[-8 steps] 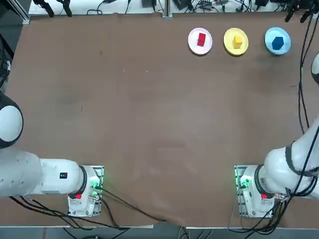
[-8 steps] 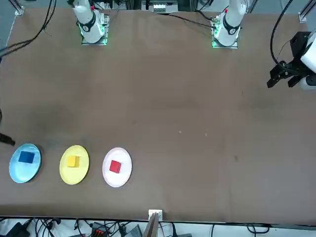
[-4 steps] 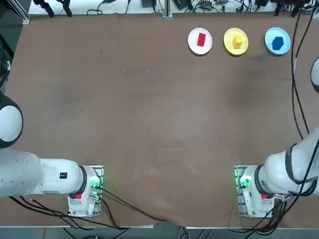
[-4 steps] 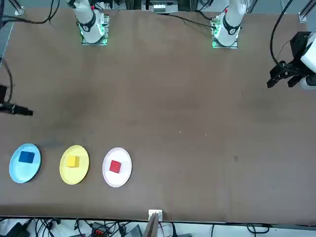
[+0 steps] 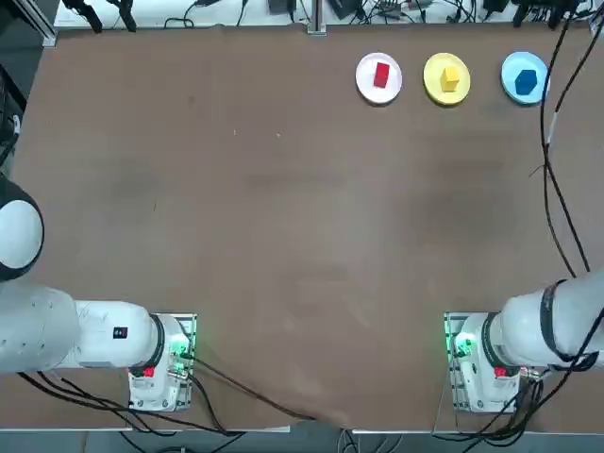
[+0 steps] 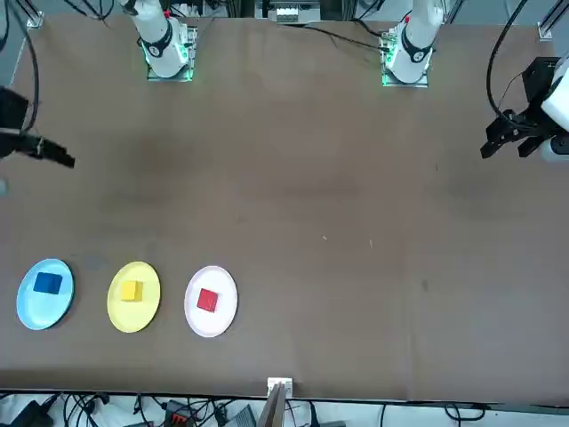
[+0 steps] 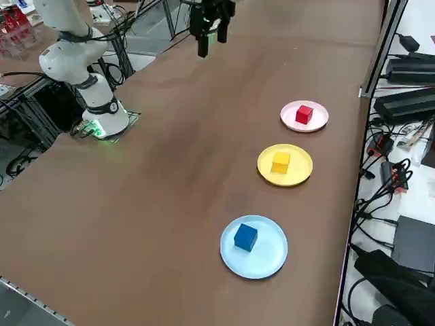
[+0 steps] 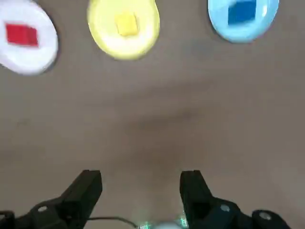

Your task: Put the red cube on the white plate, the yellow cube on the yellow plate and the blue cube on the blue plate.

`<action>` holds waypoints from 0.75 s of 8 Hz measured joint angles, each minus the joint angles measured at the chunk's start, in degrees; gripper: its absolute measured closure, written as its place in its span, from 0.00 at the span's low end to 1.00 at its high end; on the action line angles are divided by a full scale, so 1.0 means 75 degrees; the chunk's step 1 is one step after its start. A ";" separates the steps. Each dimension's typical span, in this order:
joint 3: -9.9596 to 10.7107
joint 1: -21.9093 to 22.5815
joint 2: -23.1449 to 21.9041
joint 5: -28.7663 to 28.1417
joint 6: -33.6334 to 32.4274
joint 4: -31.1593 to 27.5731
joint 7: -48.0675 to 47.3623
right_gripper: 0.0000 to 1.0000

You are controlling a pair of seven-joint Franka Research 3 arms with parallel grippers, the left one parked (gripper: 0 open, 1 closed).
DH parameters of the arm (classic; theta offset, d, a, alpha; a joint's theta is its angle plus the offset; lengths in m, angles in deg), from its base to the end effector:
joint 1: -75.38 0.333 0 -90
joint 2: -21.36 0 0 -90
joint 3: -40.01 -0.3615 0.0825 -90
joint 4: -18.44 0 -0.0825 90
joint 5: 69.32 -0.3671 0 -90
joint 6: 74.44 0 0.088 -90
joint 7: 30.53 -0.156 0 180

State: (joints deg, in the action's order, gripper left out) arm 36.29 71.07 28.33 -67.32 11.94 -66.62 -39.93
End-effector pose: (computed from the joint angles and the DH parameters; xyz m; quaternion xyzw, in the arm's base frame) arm 0.5676 -0.0137 0.5875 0.9949 -0.0872 -0.0480 0.0172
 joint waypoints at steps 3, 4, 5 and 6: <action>-0.0110 0.0214 -0.1457 -0.0012 0.0587 -0.1786 0.0124 0.00; -0.0113 0.0301 -0.1594 -0.0055 0.0109 -0.1768 0.0206 0.00; -0.0113 0.0387 -0.1604 -0.0109 -0.0047 -0.1722 0.0212 0.00; -0.0112 0.0487 -0.1534 -0.0120 0.0071 -0.1700 0.0212 0.00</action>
State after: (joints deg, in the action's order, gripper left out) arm 35.46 74.72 16.83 -68.22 12.47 -79.37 -38.34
